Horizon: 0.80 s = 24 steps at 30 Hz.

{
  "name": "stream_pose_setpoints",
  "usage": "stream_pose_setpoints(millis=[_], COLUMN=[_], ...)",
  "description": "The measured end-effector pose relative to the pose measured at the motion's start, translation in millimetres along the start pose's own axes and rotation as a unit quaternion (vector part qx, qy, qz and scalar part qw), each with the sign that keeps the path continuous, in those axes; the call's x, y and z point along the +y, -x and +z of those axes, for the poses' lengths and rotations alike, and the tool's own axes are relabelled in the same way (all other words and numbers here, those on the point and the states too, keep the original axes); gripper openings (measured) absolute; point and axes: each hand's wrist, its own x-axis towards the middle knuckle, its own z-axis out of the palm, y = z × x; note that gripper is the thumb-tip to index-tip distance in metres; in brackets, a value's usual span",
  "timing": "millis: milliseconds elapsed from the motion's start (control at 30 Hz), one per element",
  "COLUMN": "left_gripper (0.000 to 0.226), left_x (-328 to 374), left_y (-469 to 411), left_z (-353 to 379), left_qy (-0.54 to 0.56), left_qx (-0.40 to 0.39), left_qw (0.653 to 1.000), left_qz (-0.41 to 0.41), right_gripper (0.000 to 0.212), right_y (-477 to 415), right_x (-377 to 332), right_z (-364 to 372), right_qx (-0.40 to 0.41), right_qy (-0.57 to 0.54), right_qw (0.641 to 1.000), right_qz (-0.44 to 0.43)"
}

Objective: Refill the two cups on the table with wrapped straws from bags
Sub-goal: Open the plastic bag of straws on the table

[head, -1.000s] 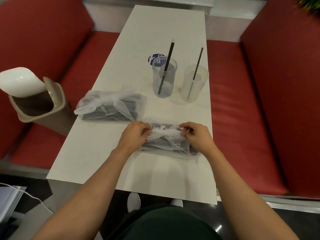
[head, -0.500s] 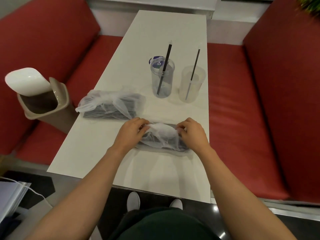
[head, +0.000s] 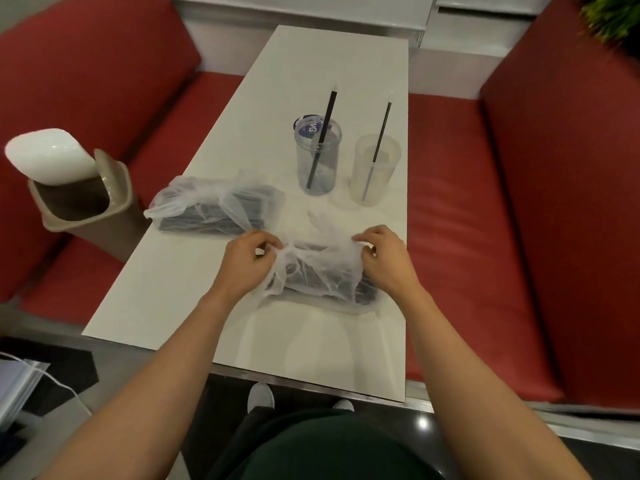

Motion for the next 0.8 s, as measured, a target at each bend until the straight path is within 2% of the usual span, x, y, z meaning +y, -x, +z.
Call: stream_pose_setpoints(millis=[33,100,167,233,300,400,500,567,600,667,700,733,800], left_gripper=[0.017,0.038,0.044,0.035,0.022,0.039,0.053,0.056,0.053,0.049,0.059,0.068,0.062], left_x=[7,15,15,8,-3,-15,-13,-8,-4,4,7,8,11], left_y=[0,-2,-5,-6,-7,-5,-2,-2,-2,-2,-3,-5,-6], left_z=[3,11,16,16,11,3,-1,-3,-5,-5,-3,-1,3], left_qy=[0.006,-0.015,-0.066,-0.116,-0.159,-0.254,-0.345,-0.326,-0.283,-0.161,-0.122,-0.115,-0.156], left_qx=[-0.012,-0.029,-0.062,-0.115,-0.131,-0.128,-0.141,-0.169,-0.176,-0.162,-0.142,-0.127,-0.109], left_qw=[1.0,0.999,0.995,0.986,0.978,0.957,0.927,0.928,0.94,0.963,0.968,0.968,0.963], left_qz=[-0.017,-0.032,-0.037,-0.035,-0.032,-0.049,-0.044,-0.052,-0.071,-0.139,-0.169,-0.185,-0.189], right_gripper=[0.04,0.043,0.04,0.029,0.025,0.032,0.047,0.068,0.072,0.058,0.044,0.035,0.038], right_y=[2,2,0,0,4,15,21,19,18,17,17,17,17], right_x=[-10,-25,-29,-20,-9,3,3,-5,-10,-22,-27,-31,-37], right_z=[4,12,20,24,21,18,27,32,35,39,41,43,48], right_qx=[-0.01,-0.059,-0.11,-0.091,-0.039,0.0,-0.007,-0.016,-0.025,-0.032,-0.032,-0.031,-0.031], right_qy=[-0.021,-0.029,0.054,0.098,0.085,0.09,0.143,0.136,0.131,0.129,0.135,0.142,0.166], right_qw=[1.0,0.998,0.992,0.991,0.994,0.988,0.985,0.989,0.991,0.99,0.989,0.986,0.977], right_qz=[-0.011,-0.02,-0.009,0.016,0.061,0.125,0.098,0.051,0.031,0.039,0.06,0.085,0.127])
